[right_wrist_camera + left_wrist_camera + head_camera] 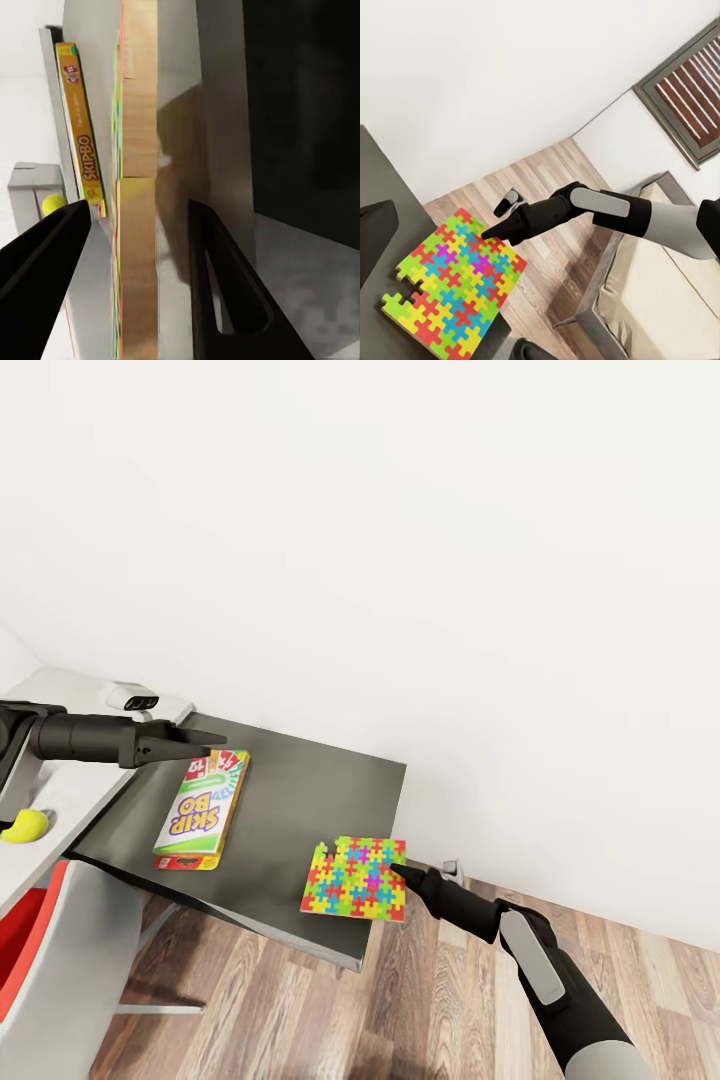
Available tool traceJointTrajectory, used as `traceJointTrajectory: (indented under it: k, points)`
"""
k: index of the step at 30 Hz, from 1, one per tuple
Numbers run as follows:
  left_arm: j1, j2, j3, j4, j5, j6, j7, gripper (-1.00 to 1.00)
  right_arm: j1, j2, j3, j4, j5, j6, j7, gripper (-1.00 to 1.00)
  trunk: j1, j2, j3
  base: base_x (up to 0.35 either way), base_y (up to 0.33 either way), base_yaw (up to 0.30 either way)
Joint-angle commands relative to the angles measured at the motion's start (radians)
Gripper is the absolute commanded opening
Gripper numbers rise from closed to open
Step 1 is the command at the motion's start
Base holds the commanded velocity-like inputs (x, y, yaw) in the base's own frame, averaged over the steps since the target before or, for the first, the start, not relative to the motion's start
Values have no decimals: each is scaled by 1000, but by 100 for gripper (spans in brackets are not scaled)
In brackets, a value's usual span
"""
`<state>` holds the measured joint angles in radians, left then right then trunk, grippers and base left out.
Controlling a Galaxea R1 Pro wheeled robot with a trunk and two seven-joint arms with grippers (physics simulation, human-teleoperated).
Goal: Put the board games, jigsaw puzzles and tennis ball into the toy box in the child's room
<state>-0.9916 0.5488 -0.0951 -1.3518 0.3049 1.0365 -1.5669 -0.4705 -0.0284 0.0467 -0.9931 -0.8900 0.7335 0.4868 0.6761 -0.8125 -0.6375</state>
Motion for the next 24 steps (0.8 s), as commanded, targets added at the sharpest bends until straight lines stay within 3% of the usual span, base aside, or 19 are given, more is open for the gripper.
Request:
traceJointTrajectory:
  k: [1,10,24]
  points:
    - [-1,1,-2,0,0,11,-4,100,0,-1,1,0,-1,3,1,-100,0,0,-1,0,0,0]
    - [-2,-4,43,0,1,11,-4,100,0,-1,1,-1,-1,1,2,-100,-8,14,5,0,0,0]
    - [-2,1,31,-4,-7,11,-4,100,0,1,1,-1,-1,-8,2,-100,-61,112,49,0,0,0]
